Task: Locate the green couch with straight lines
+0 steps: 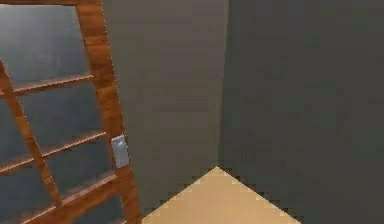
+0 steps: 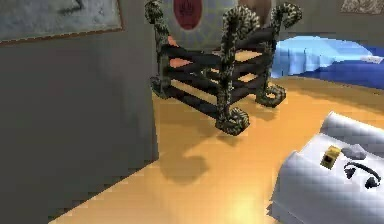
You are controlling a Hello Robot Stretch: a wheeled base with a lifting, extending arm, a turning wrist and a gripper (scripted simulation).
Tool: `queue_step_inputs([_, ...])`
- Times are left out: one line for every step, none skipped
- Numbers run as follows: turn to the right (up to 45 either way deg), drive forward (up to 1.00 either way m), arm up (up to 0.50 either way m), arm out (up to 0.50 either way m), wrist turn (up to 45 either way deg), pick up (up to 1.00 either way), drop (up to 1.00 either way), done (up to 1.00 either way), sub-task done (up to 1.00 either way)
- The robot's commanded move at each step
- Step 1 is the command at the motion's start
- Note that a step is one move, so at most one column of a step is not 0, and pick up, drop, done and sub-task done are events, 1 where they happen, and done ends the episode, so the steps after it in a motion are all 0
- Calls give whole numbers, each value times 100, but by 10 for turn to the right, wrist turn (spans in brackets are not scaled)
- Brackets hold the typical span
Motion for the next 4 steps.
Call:
queue_step_inputs([-450, 0, 0, 0, 0, 0, 0, 0, 0])
queue_step_inputs([-420, 0, 0, 0, 0, 0, 0, 0, 0])
queue_step_inputs([0, 45, 0, 0, 0, 0, 0, 0, 0])
queue_step_inputs([0, 20, 0, 0, 0, 0, 0, 0, 0])
